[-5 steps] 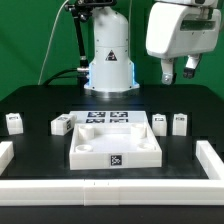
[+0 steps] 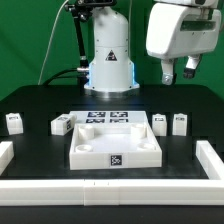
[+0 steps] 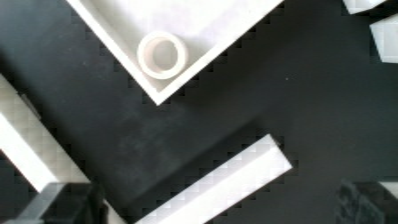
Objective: Assemble one leg
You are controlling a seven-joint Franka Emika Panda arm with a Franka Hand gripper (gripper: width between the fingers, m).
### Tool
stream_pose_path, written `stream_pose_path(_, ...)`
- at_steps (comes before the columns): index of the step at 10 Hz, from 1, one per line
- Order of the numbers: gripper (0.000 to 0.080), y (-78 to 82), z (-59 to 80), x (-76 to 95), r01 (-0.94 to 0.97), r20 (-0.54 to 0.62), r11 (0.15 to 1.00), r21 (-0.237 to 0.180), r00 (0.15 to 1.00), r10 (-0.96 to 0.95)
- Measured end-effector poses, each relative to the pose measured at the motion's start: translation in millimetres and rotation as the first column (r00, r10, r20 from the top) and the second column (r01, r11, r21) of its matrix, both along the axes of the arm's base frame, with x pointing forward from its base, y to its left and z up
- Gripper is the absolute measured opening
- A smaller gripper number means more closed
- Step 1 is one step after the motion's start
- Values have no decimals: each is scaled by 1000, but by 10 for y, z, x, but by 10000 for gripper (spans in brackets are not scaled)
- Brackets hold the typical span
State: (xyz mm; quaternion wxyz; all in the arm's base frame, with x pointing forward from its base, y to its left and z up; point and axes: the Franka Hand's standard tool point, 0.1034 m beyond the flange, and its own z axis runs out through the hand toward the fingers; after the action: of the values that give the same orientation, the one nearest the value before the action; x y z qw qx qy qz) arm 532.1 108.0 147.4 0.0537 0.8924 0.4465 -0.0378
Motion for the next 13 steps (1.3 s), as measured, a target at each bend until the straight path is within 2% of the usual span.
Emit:
stream_pose_path(2,650,-77,-25,-31,-56,-14,998,1,998,56)
stream_pose_path(5,650,-403,-198,-183,-341,-72,939,32,937,343)
stream_pose_path(7,650,-562,-324,-268,-464,-97,884,59,879,467)
stream_pose_path(12,650,-542,-314,-254,-433,-93,900,54,895,436)
stream_pose_path(13,650,-583,-355,-282,-494,-82,867,62,864,497)
